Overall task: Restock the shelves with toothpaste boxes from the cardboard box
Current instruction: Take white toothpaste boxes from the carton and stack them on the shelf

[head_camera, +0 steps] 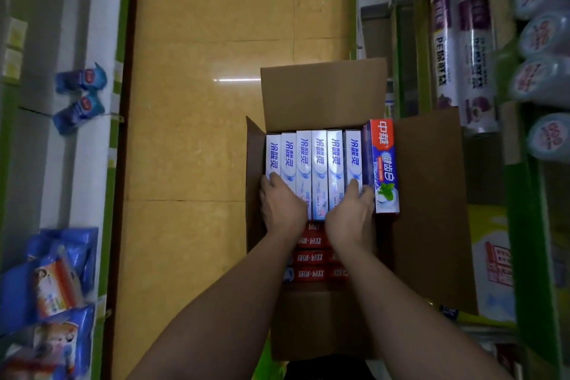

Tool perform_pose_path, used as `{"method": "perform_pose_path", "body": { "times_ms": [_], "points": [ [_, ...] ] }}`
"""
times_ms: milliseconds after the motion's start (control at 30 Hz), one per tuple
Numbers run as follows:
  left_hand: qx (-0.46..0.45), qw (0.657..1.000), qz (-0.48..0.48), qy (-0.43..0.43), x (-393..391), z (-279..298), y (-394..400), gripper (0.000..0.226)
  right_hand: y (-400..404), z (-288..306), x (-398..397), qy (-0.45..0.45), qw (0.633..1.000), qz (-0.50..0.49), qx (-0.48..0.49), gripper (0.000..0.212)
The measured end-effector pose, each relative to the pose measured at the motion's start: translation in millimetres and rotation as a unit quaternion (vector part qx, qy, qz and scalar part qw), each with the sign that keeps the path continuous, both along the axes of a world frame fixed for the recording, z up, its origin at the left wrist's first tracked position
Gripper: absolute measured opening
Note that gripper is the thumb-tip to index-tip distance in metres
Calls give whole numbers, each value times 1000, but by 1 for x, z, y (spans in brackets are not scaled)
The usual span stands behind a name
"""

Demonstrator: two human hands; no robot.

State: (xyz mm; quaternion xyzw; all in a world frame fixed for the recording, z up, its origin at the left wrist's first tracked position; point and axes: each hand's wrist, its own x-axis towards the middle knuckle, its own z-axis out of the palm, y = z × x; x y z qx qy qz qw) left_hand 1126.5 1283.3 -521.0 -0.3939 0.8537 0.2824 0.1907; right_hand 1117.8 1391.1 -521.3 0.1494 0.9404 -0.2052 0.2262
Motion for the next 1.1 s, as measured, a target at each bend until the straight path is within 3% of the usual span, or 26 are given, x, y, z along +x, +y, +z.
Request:
{"method": "perform_pose_path", "body": {
  "times_ms": [333,500,733,867,1100],
  "points": [
    [-32,997,-12,-62,-5,0,-1,92,-2,-3,-4,-47,996,10,79,89],
    [-30,997,11,-65,-8,1,-3,64,-6,0,-5,-55,996,-12,68,96],
    [39,993,104,-26,-5,3,-7,34,-7,1,-7,-56,997,-35,33,81],
    [32,992,119,-11,5,6,-9,32,-5,1,-3,-42,999,-28,20,69],
    [-15,995,91,23,17,9,-5,44,-6,-1,-2,-43,998,-50,10,69]
  ]
}}
